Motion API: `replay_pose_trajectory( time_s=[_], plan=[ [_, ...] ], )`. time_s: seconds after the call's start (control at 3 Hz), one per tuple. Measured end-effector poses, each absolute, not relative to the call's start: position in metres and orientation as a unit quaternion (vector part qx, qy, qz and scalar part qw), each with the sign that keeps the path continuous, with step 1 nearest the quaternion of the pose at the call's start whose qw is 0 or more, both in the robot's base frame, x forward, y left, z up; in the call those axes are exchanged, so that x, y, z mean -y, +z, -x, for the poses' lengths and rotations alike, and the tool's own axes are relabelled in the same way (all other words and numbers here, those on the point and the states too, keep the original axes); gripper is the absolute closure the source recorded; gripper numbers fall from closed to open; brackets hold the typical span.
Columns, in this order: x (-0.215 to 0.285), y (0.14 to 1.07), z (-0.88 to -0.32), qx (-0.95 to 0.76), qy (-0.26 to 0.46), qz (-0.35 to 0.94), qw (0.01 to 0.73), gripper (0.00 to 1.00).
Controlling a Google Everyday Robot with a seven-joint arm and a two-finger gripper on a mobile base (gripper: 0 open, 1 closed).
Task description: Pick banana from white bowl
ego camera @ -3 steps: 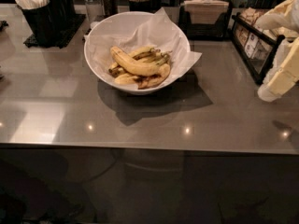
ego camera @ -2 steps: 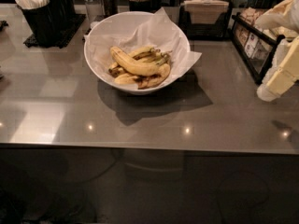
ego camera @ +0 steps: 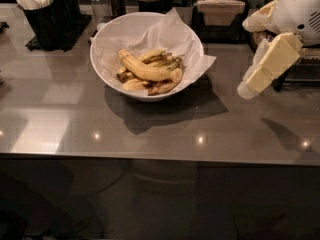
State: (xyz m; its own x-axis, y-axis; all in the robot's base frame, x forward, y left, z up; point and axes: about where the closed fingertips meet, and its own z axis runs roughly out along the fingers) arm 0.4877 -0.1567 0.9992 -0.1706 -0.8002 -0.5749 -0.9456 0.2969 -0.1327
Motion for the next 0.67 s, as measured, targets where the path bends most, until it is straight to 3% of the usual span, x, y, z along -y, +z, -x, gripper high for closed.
replay_pose_trajectory(
  time_s=[0.33, 0.67],
  plan=[
    [0.0993, 0.975, -0.5299, -0.743, 0.154, 0.593, 0.268, 0.0],
    [0.0971, 0.9746, -0.5305, -0.742, 0.154, 0.594, 0.268, 0.0]
  ],
)
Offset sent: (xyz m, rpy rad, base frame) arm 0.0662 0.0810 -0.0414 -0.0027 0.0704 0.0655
